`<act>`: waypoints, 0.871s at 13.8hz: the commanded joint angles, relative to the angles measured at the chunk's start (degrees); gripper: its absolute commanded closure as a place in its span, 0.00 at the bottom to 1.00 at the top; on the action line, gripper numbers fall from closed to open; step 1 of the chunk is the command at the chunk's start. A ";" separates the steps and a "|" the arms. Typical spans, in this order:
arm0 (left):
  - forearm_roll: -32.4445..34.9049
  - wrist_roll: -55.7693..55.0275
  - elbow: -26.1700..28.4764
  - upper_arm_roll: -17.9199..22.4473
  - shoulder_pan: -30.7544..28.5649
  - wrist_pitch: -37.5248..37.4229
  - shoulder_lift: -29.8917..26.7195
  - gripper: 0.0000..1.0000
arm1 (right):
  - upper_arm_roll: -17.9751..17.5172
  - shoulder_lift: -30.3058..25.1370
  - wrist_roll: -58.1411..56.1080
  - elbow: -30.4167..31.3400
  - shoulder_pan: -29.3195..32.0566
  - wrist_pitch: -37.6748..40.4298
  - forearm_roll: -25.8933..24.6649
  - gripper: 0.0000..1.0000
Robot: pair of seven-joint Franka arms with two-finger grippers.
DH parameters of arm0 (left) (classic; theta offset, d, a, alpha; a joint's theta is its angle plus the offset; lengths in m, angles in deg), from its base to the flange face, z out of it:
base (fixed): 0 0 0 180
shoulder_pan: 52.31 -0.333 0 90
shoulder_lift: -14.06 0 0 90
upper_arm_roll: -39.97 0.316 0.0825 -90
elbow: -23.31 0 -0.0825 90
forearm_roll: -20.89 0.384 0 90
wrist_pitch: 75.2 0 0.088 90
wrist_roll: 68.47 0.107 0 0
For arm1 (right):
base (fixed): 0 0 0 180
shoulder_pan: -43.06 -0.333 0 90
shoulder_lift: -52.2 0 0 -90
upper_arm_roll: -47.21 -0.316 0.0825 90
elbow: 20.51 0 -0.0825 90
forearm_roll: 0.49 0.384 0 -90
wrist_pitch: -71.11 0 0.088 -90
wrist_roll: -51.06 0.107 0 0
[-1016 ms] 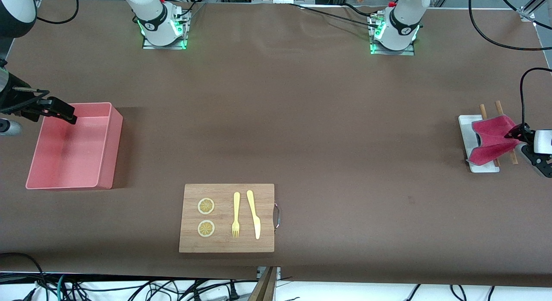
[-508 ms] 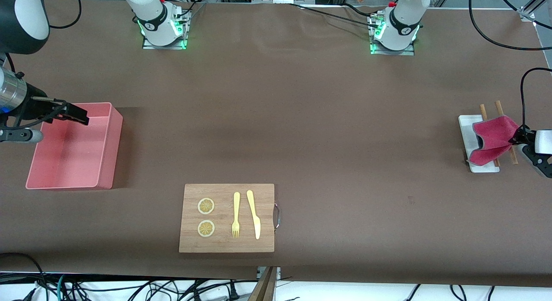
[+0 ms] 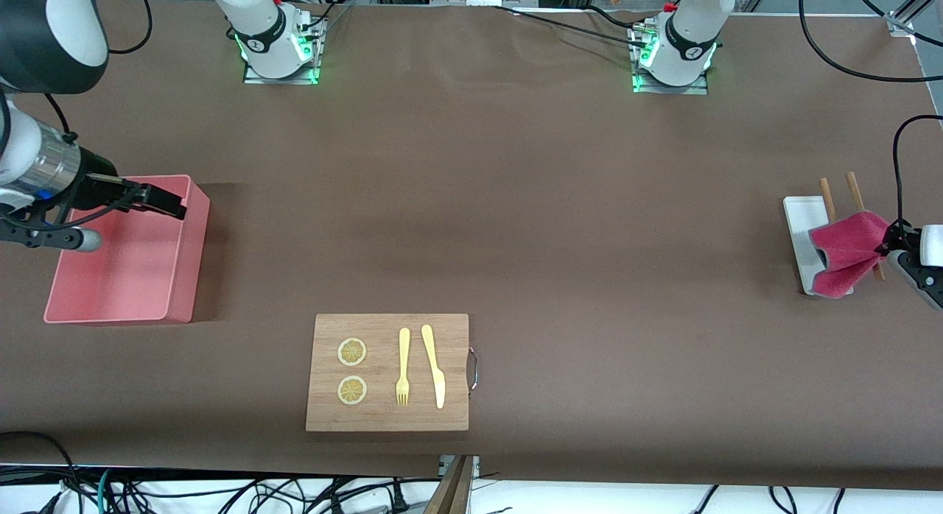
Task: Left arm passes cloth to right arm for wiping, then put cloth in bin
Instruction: 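Carry the cloth toward the table middle while the right gripper approaches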
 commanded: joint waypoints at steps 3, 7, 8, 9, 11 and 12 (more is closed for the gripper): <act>-2.75 -1.06 -8.14 -2.34 5.61 -10.19 -0.74 1.00 | 0.10 3.25 9.47 -0.60 -5.35 -6.10 4.29 0.00; -6.70 -14.22 -12.26 -2.34 15.45 -17.29 -0.74 1.00 | 0.10 6.68 23.16 -0.60 -12.20 -14.18 5.00 0.00; -8.63 -18.09 -13.15 -2.34 17.82 -19.05 -0.65 1.00 | 0.10 7.38 26.68 -0.60 -13.87 -16.12 5.00 0.00; -11.34 -22.39 -13.24 -2.34 20.54 -20.29 -0.65 1.00 | 0.10 8.26 30.19 -0.60 -15.45 -17.79 5.00 0.00; -18.01 -33.97 -13.24 -2.43 24.24 -22.58 -0.65 1.00 | 0.10 10.11 38.45 -0.60 -18.27 -22.62 5.09 0.00; -22.40 -39.86 -13.24 -2.43 26.44 -22.67 -0.65 1.00 | 0.10 11.07 42.06 -0.60 -19.94 -24.82 5.09 0.00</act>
